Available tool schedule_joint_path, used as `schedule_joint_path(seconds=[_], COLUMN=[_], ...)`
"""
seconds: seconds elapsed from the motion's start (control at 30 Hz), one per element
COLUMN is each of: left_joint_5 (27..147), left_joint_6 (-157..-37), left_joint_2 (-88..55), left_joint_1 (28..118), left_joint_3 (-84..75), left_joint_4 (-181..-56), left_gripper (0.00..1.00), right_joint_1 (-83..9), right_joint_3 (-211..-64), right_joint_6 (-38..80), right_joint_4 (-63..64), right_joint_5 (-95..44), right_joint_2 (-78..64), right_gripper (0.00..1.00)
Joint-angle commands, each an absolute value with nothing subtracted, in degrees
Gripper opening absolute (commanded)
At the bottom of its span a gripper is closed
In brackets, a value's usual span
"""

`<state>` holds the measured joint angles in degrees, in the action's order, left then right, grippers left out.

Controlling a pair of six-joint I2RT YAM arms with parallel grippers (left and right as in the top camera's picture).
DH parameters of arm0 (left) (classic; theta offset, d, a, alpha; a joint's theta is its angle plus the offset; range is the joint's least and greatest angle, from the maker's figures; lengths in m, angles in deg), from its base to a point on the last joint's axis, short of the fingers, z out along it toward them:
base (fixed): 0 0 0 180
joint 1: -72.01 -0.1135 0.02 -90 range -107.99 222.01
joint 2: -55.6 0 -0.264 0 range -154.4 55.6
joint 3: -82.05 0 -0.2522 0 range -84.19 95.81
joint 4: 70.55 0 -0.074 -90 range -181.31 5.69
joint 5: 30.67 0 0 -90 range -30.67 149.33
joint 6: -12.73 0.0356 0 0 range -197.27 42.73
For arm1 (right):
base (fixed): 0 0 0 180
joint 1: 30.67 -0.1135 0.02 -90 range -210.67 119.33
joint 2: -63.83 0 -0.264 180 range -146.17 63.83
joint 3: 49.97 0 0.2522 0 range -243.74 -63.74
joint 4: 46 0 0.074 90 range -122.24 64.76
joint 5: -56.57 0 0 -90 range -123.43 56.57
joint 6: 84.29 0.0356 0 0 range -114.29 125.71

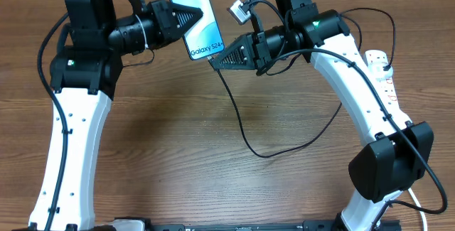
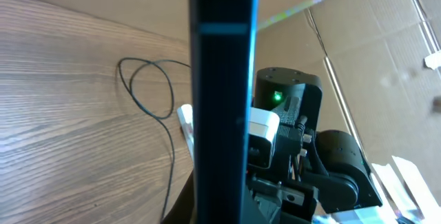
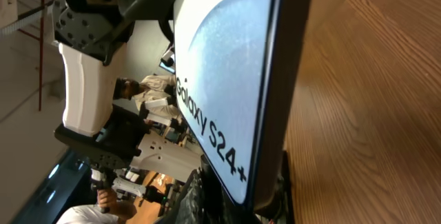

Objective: Plug charger to phone and switch on socket

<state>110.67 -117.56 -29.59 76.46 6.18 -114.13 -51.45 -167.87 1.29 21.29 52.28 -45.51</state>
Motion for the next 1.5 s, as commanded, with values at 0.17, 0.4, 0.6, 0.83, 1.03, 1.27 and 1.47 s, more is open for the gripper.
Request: schedule_joint_path(seconds=[0.17, 0.4, 0.6, 0.83, 1.03, 1.27, 1.47], left_joint_5=[116.13, 112.48, 107.5, 105.46, 105.22, 87.74, 75.19], left_joint_6=[-115.14, -115.11, -114.92, -114.94, -113.12, -110.26, -108.67], left_joint_2=[-26.77, -26.77, -26.77, -26.77, -26.77, -26.84, -28.43], left_joint_1=[80.83, 83.46, 87.11, 88.66, 88.66, 88.66, 88.66], left_joint_3=[5.78, 5.78, 5.78, 5.78, 5.78, 5.78, 5.11], left_joint_4=[-121.67, -121.28, -121.5, -122.13, -123.53, -131.47, -137.91], left_gripper=[0.04, 0.04, 0.04, 0.04, 0.04, 0.04, 0.04], right_joint_1=[-51.23, -51.29, -52.17, -54.33, -54.33, -54.4, -54.4], right_joint_3=[-169.58, -169.58, -169.56, -169.56, -169.56, -169.47, -168.88], right_joint_6=[10.51, 13.42, 13.46, 14.21, 19.69, 15.21, 14.18], right_joint_4=[12.22, 11.9, 12.09, 11.57, 6.98, 19.68, 34.8], right_joint_5=[52.98, 49.53, 47.76, 43.87, 40.96, 20.76, -9.03], right_joint_2=[-44.07, -44.07, -44.07, -44.07, -44.07, -44.07, -44.09], right_gripper=[0.04, 0.04, 0.04, 0.04, 0.04, 0.04, 0.04])
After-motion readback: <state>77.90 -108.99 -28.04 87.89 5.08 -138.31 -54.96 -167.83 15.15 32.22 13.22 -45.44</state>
